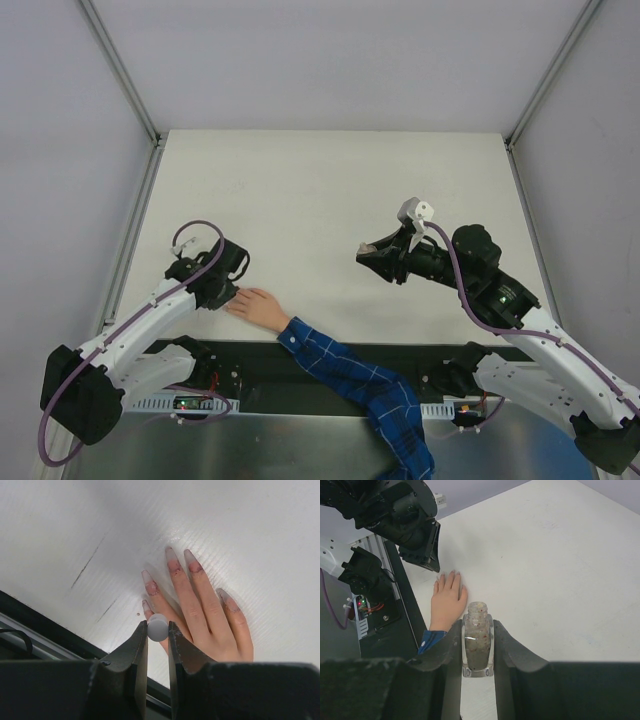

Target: Paint the nails

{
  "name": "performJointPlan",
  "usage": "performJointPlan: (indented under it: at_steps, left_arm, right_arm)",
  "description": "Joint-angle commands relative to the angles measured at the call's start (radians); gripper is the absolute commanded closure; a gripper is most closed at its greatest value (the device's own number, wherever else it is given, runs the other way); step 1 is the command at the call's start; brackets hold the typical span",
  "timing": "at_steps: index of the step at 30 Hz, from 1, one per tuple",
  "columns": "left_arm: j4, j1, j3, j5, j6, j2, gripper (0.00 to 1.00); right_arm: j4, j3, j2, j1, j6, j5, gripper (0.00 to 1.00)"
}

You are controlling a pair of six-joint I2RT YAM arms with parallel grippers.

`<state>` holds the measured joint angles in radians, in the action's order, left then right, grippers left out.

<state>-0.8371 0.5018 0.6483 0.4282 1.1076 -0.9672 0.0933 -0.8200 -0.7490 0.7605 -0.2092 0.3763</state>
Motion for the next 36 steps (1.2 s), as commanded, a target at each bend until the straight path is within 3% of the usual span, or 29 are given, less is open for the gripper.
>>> performJointPlan:
  at_steps: [1,9,26,36]
  left_arm:
    - [-0.042,-0.011,-0.015,0.069,0.011,0.025,1.0]
    - [-0.062,-0.025,-0.03,0.083,0.024,0.022,1.0]
    - [0.052,-0.025,-0.019,0.035,-0.037,-0.024,1.0]
    - [0.01,-0.026,-0.045,0.061,-0.018,0.001,1.0]
  right_arm:
    - [-0.07,0.001,0.013,-0.004,0.014,0.023,1.0]
    - [-0.069,0.001,0.013,-0.006,0.014,0.024,1.0]
    - [-0.072,0.002,0.008,-0.007,0.016,0.027,1.0]
    - [-0.073,0.001,0.005,-0.007,0.016,0.029,1.0]
